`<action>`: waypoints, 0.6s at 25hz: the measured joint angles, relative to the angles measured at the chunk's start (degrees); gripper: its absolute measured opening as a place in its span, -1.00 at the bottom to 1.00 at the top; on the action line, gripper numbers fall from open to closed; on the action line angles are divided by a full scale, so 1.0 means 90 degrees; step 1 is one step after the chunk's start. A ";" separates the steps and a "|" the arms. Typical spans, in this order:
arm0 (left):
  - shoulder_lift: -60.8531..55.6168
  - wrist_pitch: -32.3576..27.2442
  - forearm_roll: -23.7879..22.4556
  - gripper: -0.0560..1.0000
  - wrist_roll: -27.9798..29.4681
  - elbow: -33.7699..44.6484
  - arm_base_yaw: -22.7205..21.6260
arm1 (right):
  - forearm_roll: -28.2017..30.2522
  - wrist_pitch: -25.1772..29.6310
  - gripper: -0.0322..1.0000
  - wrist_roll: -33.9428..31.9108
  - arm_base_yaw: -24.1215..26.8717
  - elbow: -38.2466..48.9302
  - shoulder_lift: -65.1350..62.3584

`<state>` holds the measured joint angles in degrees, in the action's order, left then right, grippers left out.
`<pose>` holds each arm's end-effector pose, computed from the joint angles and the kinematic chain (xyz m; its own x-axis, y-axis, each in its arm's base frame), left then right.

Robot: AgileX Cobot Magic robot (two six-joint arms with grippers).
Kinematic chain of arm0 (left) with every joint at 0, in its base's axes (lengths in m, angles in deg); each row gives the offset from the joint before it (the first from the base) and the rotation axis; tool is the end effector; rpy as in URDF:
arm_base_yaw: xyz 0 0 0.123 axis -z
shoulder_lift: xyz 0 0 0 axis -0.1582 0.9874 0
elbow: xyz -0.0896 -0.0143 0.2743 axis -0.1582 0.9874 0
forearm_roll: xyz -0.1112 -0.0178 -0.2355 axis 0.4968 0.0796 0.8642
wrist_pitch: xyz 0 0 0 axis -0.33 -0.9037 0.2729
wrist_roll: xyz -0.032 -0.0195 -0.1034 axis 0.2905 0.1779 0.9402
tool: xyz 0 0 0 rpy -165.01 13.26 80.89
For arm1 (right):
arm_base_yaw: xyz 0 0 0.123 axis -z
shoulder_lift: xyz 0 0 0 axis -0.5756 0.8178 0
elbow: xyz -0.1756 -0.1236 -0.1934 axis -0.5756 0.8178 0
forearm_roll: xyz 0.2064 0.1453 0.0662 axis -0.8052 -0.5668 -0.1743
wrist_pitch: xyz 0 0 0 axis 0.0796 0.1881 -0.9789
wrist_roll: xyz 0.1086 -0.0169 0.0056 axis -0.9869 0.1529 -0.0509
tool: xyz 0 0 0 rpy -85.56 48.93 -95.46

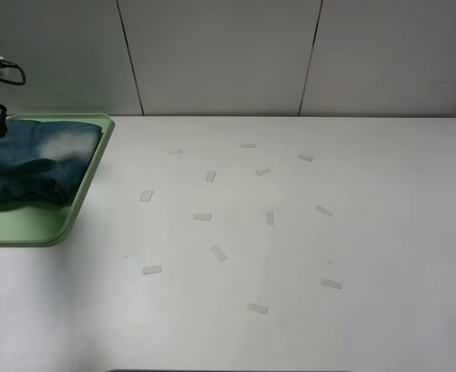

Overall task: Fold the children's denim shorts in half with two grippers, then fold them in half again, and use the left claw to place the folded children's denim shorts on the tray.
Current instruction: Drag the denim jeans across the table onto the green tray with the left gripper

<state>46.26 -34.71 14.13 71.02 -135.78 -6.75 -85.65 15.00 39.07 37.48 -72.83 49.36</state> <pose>0.4192 0.1322 0.1792 -0.8174 0.2148 -0.5345 0.0138 0.9349 0.3546 0.0178 0.0023 0.2735 -0.4332 0.0084 -0.9013 0.0119 0.9999 0.0037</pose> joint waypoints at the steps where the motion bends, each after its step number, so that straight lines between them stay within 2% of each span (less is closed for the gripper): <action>1: 0.0000 0.0013 0.0000 0.96 0.0000 0.0000 0.0000 | 0.0000 0.0000 0.41 0.0000 0.0000 0.0000 0.0000; 8: -0.0202 -0.0277 0.0006 0.98 0.0000 0.0000 0.0031 | 0.0000 0.0000 0.41 0.0000 0.0000 0.0000 0.0000; 11: -0.0528 -0.0797 0.0086 0.98 0.0000 -0.0038 0.0168 | 0.0000 0.0000 0.41 0.0000 0.0000 0.0000 0.0000; 15: -0.1149 -0.1512 0.0531 0.98 0.0000 -0.0038 0.0419 | 0.0000 0.0000 0.41 0.0000 0.0000 0.0000 0.0000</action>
<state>35.92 -48.32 18.92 71.02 -136.12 -2.98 -85.65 15.00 39.07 37.48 -72.83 49.36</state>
